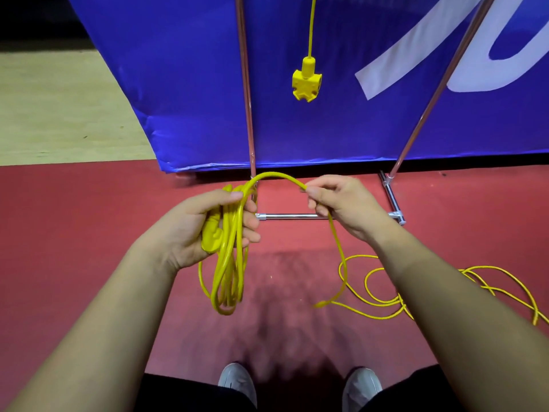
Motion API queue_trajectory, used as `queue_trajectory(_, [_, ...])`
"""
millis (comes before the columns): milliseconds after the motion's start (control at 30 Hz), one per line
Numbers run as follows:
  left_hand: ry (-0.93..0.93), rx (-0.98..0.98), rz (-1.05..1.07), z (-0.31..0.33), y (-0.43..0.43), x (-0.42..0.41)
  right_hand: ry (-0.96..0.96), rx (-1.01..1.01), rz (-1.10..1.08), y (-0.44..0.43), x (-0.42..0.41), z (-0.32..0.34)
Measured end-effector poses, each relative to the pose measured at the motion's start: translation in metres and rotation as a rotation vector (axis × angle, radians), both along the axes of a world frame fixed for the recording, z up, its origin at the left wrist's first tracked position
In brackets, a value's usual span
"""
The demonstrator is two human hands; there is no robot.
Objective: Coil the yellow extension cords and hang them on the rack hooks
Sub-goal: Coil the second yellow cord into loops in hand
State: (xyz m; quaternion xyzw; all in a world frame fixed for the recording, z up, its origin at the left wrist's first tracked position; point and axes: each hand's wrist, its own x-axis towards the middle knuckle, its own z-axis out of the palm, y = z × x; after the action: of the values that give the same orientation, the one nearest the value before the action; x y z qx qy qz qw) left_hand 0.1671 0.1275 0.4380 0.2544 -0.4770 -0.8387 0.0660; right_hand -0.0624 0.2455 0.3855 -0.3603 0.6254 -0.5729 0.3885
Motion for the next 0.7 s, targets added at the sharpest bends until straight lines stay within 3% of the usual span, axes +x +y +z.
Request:
queue_trajectory(200, [-0.022,-0.069,-0.014,0.0,0.006,-0.004,0.255,-0.078,0.155,-0.006,0.03,0.036])
queue_trajectory(367, [0.052,-0.091,-0.111,-0.002,0.007,-0.004,0.246,-0.131,0.267,-0.005,0.042,0.047])
queue_trajectory(433, [0.105,-0.068,-0.06,-0.002,0.007,-0.005,0.239,-0.061,0.312,-0.004,0.032,0.038])
queue_trajectory(533, [0.145,-0.025,0.015,-0.001,0.005,-0.005,0.456,0.144,0.404,0.003,0.009,0.011])
queue_trajectory(600, [0.122,-0.037,0.014,0.0,0.002,-0.002,0.493,0.216,0.364,0.009,-0.002,-0.004])
queue_trajectory(700, [0.029,-0.042,-0.059,0.002,-0.001,0.004,0.339,0.17,0.179,0.011,-0.008,-0.004])
